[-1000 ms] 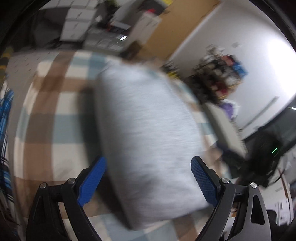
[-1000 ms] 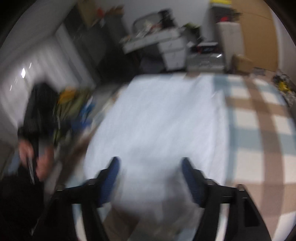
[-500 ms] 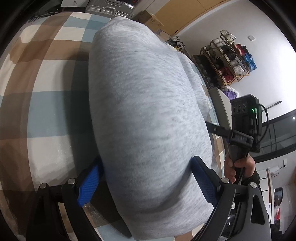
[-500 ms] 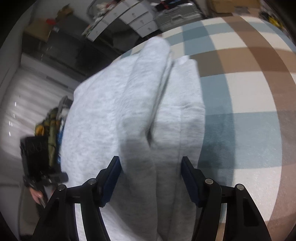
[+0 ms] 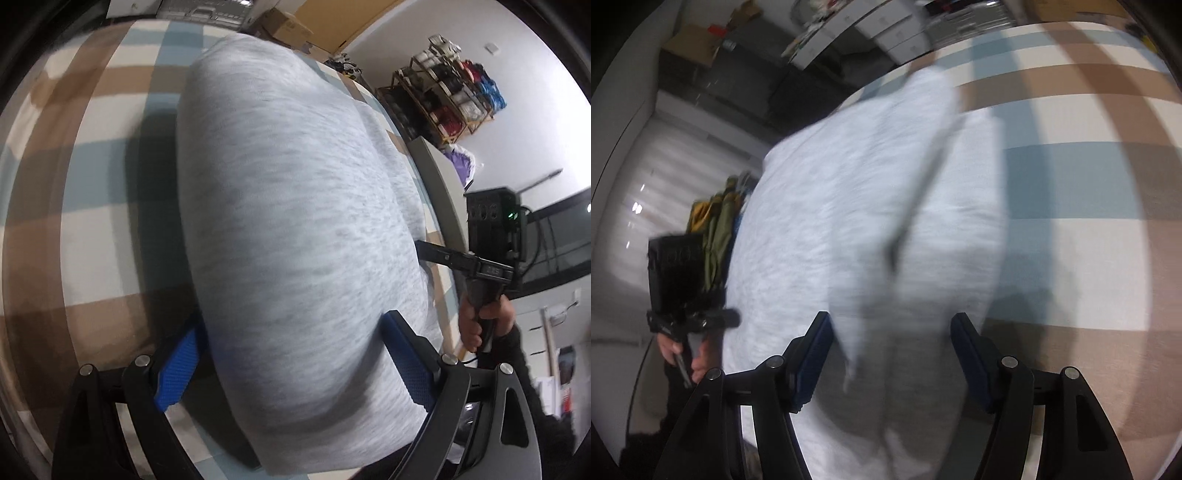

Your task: Fold large clothes

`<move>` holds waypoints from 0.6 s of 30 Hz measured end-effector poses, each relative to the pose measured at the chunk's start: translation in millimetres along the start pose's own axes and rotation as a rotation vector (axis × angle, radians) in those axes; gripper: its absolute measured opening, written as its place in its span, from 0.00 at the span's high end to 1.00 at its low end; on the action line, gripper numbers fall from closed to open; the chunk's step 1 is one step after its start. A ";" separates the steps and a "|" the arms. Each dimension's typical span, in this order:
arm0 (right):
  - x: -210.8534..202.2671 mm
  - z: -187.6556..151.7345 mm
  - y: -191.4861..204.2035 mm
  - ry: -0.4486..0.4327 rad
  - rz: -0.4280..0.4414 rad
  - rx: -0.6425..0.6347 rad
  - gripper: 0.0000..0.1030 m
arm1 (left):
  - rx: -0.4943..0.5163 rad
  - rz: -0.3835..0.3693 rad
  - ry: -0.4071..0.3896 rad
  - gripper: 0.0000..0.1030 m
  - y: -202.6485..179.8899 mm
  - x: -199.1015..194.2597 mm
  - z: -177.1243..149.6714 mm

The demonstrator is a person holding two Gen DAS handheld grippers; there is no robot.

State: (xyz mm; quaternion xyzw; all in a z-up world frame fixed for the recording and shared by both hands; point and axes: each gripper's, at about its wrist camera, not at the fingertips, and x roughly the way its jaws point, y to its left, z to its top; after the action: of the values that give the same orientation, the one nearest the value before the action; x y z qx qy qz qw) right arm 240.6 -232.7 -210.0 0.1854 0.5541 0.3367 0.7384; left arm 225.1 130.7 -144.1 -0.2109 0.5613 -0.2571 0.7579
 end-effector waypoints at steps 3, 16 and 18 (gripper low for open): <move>2.8 4.8 -14.9 0.017 0.034 0.043 0.32 | -0.019 -0.011 0.011 0.11 4.2 1.0 5.9; 8.2 7.7 15.0 0.009 0.174 -0.052 0.57 | 0.114 0.016 -0.045 0.23 -44.8 -26.2 -5.3; 3.1 -4.4 15.9 0.001 0.196 -0.075 0.58 | 0.161 0.027 -0.046 0.23 -55.0 -29.2 -16.7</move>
State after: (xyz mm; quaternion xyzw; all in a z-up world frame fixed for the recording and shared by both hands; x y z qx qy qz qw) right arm 232.3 -219.7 -203.3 0.2107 0.5207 0.4278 0.7081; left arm 193.7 105.6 -93.6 -0.1477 0.5239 -0.2862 0.7885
